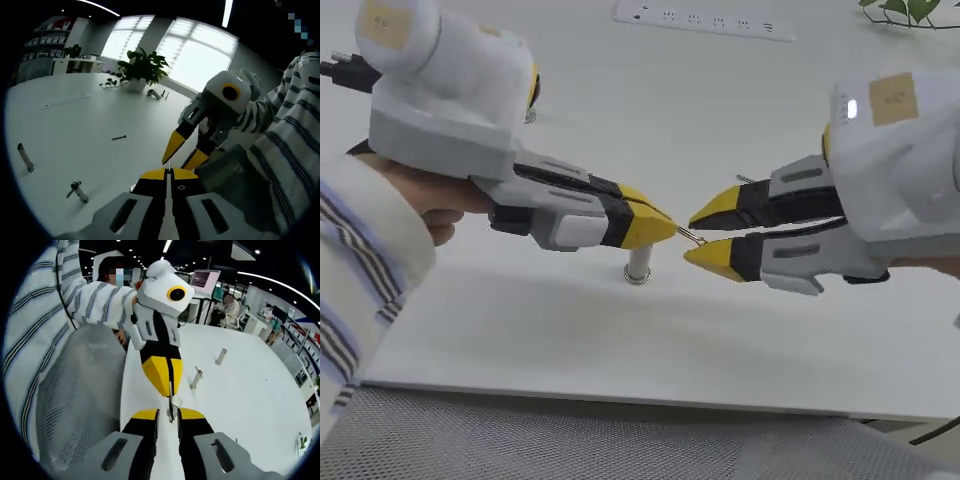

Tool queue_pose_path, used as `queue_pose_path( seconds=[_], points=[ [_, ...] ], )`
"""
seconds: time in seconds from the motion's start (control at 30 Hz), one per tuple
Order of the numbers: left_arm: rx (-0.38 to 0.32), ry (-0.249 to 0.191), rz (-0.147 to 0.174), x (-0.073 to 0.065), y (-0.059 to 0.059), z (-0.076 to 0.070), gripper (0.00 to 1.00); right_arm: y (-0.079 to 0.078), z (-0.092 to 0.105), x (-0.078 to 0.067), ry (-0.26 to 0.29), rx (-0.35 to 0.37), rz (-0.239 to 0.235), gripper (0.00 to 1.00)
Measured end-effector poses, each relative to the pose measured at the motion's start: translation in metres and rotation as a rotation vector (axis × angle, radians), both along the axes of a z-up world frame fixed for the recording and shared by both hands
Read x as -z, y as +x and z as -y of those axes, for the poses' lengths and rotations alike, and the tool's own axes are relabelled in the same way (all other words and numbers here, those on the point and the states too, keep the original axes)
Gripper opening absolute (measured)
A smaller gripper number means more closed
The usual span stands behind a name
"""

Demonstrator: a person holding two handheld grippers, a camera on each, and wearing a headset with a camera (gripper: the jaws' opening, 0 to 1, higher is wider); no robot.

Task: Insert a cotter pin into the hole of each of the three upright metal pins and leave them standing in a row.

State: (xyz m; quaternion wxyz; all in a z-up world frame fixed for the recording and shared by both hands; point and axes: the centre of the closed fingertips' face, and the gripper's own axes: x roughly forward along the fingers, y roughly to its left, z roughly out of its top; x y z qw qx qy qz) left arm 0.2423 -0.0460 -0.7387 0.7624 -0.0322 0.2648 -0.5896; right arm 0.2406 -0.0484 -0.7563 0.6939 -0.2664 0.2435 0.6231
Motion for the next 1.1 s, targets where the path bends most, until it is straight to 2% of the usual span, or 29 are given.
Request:
queue_pose_path(
  seconds=[0.03,0.07,0.1,0.17,0.23,0.3,0.37,0.47,0.53,0.77,0.8,0.93,1.0,1.1],
  points=[
    [0.006,-0.005,-0.006,0.0,-0.001,0.0,0.0,-0.001,0.001,0.0,0.005,0.0,-0.02,0.15],
    [0.017,-0.008,0.003,-0.001,-0.003,0.0,0.0,0.0,0.0,-0.002,0.022,-0.004,-0.041,0.15],
    [0.049,-0.011,0.047,-0.003,-0.004,0.0,0.0,-0.001,0.0,-0.002,0.025,-0.008,-0.051,0.15],
    [0.056,-0.01,0.059,-0.004,-0.007,0.0,0.0,0.0,0.001,-0.002,0.025,-0.013,-0.066,0.15],
    [0.078,-0.021,0.099,-0.006,-0.008,0.001,0.0,-0.004,0.001,-0.002,0.031,-0.025,-0.096,0.15],
    [0.08,-0.024,0.095,-0.007,-0.008,0.001,0.0,-0.007,-0.002,-0.001,0.032,-0.031,-0.102,0.15],
    [0.08,-0.036,0.075,-0.008,-0.009,0.001,0.0,-0.011,-0.003,0.0,0.025,-0.051,-0.105,0.14],
    [0.087,-0.041,0.106,-0.009,-0.009,-0.001,0.0,-0.014,-0.004,0.0,0.024,-0.066,-0.099,0.13],
    [0.085,-0.04,0.096,-0.009,-0.009,-0.003,0.0,-0.016,-0.005,-0.001,0.033,-0.068,-0.103,0.11],
    [0.097,-0.046,0.107,-0.01,-0.01,-0.006,0.0,-0.016,-0.007,-0.005,0.052,-0.066,-0.105,0.06],
    [0.096,-0.048,0.119,-0.011,-0.009,-0.006,0.0,-0.016,-0.007,-0.007,0.055,-0.064,-0.106,0.06],
    [0.095,-0.049,0.128,-0.013,-0.01,-0.001,0.0,-0.016,-0.007,-0.01,0.053,-0.065,-0.099,0.06],
    [0.106,-0.05,0.147,-0.011,-0.008,-0.005,0.0,-0.017,-0.008,-0.011,0.047,-0.068,-0.098,0.06],
    [0.121,-0.045,0.175,-0.011,-0.01,-0.002,0.0,-0.019,-0.009,-0.012,0.032,-0.079,-0.092,0.05]
  ],
)
